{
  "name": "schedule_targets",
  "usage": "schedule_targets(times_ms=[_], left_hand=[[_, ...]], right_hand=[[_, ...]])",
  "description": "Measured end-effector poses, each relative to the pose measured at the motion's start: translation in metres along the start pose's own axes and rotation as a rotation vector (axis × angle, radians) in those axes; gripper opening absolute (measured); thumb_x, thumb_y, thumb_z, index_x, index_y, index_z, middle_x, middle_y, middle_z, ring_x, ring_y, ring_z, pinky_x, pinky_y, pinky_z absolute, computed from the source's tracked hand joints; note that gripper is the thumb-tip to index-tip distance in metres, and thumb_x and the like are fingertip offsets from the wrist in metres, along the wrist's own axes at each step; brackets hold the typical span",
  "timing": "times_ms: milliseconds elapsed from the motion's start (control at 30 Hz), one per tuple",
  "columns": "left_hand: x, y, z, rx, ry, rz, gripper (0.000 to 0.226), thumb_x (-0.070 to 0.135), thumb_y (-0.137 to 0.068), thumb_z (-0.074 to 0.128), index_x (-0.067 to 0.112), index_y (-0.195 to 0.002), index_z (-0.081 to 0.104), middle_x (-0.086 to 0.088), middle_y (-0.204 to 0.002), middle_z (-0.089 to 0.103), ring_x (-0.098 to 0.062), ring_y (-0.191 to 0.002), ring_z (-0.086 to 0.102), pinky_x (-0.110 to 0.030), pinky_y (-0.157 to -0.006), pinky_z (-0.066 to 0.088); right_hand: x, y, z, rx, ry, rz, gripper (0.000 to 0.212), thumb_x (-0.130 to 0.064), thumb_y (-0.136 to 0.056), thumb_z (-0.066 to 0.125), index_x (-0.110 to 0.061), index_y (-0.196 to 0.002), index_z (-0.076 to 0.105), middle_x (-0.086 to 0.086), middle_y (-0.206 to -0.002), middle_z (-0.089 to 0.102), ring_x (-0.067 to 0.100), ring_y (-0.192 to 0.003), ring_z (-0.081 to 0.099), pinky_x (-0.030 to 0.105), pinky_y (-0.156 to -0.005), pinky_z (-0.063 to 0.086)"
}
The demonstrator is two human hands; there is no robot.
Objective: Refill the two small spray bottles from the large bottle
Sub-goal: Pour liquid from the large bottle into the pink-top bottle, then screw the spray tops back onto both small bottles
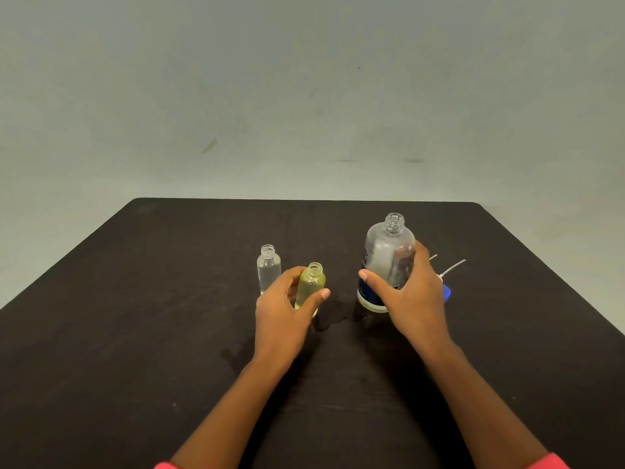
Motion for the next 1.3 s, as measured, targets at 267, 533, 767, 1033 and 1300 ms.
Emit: schedule_targets(times_ms=[267,533,767,1033,1300], left_hand=[[0.000,0.001,0.001,-0.012,-0.025,-0.004,0.031,0.026,-0.076,0.076,0.035,-0.101,0.061,0.017,-0.097,0.067,0.002,-0.093,0.063,-0.012,-0.078,0.047],[0.004,0.001,0.000,-0.013,-0.026,0.005,0.030,0.025,-0.076,0.076,0.041,-0.095,0.059,0.019,-0.093,0.067,0.007,-0.089,0.062,-0.004,-0.074,0.045],[0.000,0.000,0.001,-0.009,0.004,0.002,0.030,0.024,-0.076,0.077,0.033,-0.101,0.063,0.015,-0.097,0.068,0.000,-0.093,0.064,-0.017,-0.083,0.050],[0.002,0.001,0.002,-0.023,-0.003,0.006,0.031,0.024,-0.076,0.076,0.039,-0.097,0.058,0.017,-0.097,0.067,0.001,-0.094,0.063,-0.015,-0.082,0.048],[0.005,0.002,0.001,-0.022,-0.005,0.014,0.031,0.024,-0.076,0.077,0.043,-0.091,0.057,0.019,-0.095,0.067,0.002,-0.092,0.063,-0.012,-0.080,0.047]], right_hand=[[-0.001,-0.004,-0.015,0.020,-0.125,-0.001,0.078,-0.071,-0.081,0.046,-0.025,-0.143,0.033,-0.007,-0.138,0.048,0.014,-0.127,0.046,0.040,-0.105,0.041],[0.039,-0.016,-0.041,0.047,0.465,0.162,0.046,-0.009,-0.084,0.062,-0.011,-0.129,0.051,0.015,-0.137,0.045,0.034,-0.129,0.033,0.043,-0.100,0.035],[0.054,-0.011,-0.028,-0.124,0.660,0.244,0.031,-0.016,-0.088,0.056,-0.010,-0.119,0.052,0.019,-0.123,0.051,0.038,-0.110,0.046,0.038,-0.087,0.039],[0.055,-0.012,-0.026,-0.141,0.681,0.223,0.032,-0.009,-0.085,0.057,-0.011,-0.117,0.052,0.018,-0.117,0.052,0.037,-0.104,0.052,0.036,-0.080,0.039],[0.062,-0.018,-0.036,-0.067,0.677,0.199,0.034,-0.002,-0.084,0.055,-0.010,-0.117,0.055,0.019,-0.110,0.055,0.038,-0.099,0.052,0.038,-0.079,0.041]])
Point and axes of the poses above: each hand's wrist, its own y-axis away from the middle knuckle, its own z-axis out of the palm, x = y × z, the point moved 10 cm from there along -y, towards the middle knuckle
